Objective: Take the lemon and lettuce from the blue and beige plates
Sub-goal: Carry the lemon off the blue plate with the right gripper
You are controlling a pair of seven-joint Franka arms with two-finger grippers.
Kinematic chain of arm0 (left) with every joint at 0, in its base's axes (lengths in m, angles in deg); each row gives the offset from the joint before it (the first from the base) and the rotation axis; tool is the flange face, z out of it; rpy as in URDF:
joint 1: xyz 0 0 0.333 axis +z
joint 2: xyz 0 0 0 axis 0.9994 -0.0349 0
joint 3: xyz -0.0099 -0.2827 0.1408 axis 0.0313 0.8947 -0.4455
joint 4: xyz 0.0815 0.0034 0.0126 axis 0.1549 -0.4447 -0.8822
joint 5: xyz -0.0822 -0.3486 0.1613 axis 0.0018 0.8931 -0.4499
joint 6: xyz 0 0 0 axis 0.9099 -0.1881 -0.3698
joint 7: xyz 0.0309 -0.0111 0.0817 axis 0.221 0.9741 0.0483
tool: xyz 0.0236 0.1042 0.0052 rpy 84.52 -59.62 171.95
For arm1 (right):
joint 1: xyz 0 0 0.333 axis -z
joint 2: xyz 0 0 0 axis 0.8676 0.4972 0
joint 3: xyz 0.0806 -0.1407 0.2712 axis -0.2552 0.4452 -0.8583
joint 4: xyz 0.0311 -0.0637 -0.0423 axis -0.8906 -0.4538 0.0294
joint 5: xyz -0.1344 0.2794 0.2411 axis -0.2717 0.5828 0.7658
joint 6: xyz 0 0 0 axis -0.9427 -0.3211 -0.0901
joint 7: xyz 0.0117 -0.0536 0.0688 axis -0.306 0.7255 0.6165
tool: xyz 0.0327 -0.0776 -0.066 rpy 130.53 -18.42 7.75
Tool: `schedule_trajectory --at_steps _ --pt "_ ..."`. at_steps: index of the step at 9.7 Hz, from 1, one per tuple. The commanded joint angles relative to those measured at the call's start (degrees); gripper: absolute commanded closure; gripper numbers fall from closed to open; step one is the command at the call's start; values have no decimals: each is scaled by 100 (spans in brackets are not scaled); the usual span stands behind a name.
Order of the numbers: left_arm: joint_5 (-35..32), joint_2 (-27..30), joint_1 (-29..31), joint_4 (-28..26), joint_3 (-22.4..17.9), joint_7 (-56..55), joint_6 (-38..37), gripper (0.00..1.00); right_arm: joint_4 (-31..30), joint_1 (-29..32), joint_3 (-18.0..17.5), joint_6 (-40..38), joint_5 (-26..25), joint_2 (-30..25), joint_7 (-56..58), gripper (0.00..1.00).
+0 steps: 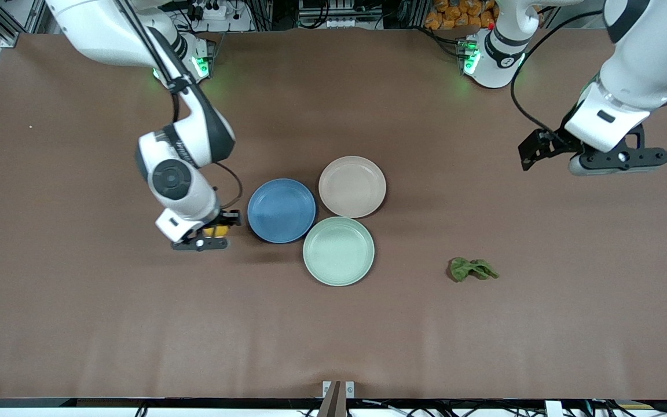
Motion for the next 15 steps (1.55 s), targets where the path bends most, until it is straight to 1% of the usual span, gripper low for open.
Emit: schedule_trajectory --at_steps 1,4,7,8,9,10,11,13,15 --pt "-10 -111 -26 547 -100 459 -501 0 -97 75 428 -200 265 -242 842 53" --pt "-247 -128 27 865 -92 969 -924 0 -115 145 894 -209 266 -242 1494 52" --pt "-187 -102 80 980 -83 1077 -1109 0 -150 408 1133 -69 275 -207 2047 52" --pt "-178 -102 71 989 -83 1077 -1109 0 -254 487 1133 97 275 -207 2057 52" --pt "-177 -93 71 1006 -83 1077 -1118 0 -516 497 1211 455 370 -216 2040 52" --pt "-177 -84 71 1007 -83 1077 -1118 0 -858 514 1325 998 397 -224 2057 52" --pt "-160 -84 80 1007 -83 1077 -1118 0 -1071 515 1361 1317 398 -225 2066 52" --pt "-108 -102 115 1007 -92 1085 -1118 0 -1239 567 1379 1433 406 -198 2066 52" --pt "-54 -102 167 1007 -83 1086 -1118 0 -1659 611 1379 2020 511 -172 2058 52"
